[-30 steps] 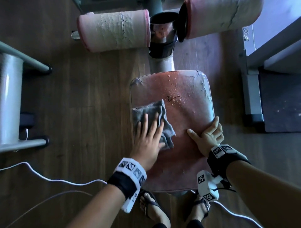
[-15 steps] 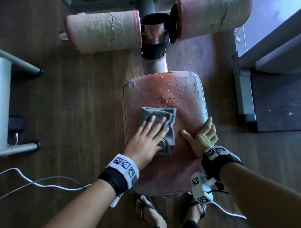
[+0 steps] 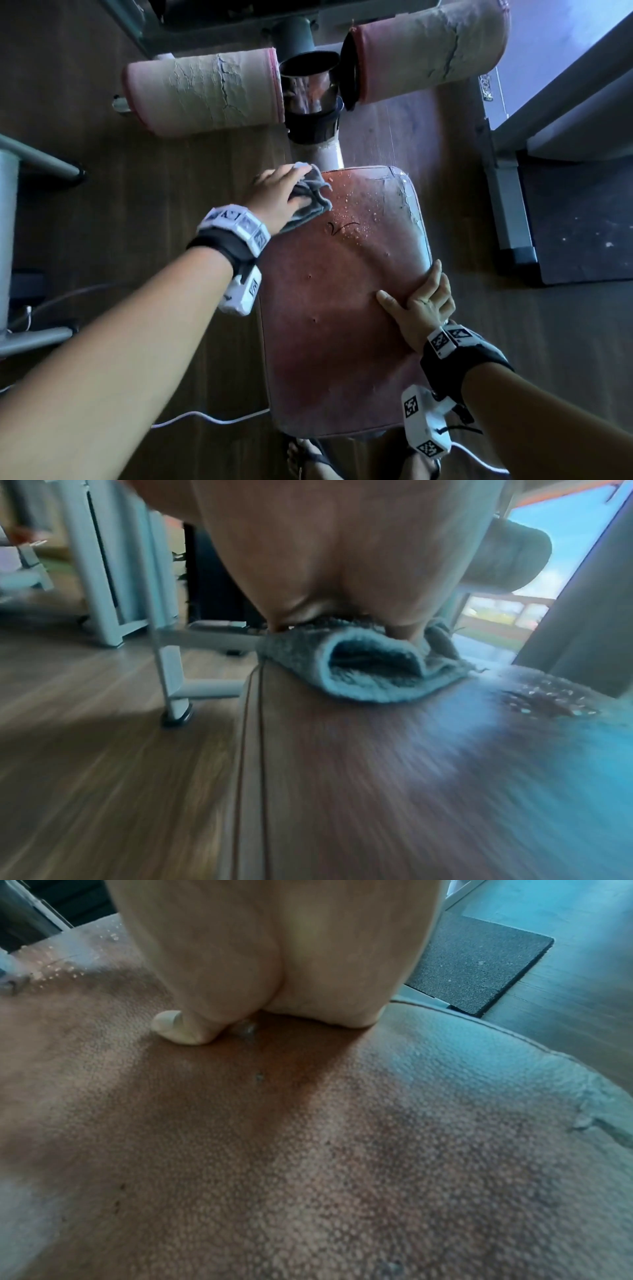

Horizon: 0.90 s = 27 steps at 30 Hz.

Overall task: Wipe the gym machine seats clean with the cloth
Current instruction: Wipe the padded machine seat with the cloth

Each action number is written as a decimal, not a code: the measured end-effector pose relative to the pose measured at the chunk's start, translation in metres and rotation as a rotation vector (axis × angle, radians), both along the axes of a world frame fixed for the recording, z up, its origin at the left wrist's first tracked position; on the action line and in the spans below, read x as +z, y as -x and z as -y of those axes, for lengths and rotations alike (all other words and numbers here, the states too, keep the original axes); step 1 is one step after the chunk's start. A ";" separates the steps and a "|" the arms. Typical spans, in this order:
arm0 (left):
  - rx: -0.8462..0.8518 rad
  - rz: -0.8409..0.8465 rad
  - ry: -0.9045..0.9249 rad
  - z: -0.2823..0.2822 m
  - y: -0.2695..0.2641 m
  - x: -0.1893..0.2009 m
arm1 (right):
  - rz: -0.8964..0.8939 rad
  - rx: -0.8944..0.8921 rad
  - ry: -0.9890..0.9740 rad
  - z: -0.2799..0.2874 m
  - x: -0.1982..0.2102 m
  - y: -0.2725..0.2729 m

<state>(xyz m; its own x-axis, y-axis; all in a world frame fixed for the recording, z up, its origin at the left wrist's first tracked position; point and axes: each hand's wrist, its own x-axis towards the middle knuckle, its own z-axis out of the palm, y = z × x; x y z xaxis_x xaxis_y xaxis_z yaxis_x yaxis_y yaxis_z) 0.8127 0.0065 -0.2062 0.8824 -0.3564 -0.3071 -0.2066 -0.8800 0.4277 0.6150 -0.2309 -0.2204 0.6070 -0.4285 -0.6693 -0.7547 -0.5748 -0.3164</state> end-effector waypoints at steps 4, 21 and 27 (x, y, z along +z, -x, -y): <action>-0.153 -0.085 0.026 0.008 -0.023 0.008 | -0.001 0.018 0.012 0.000 0.002 0.000; -0.050 -0.118 0.255 -0.029 -0.016 0.004 | -0.004 0.024 0.027 -0.002 0.003 -0.001; -0.102 -0.100 0.181 0.019 -0.031 0.008 | -0.002 0.028 0.036 -0.002 0.004 0.000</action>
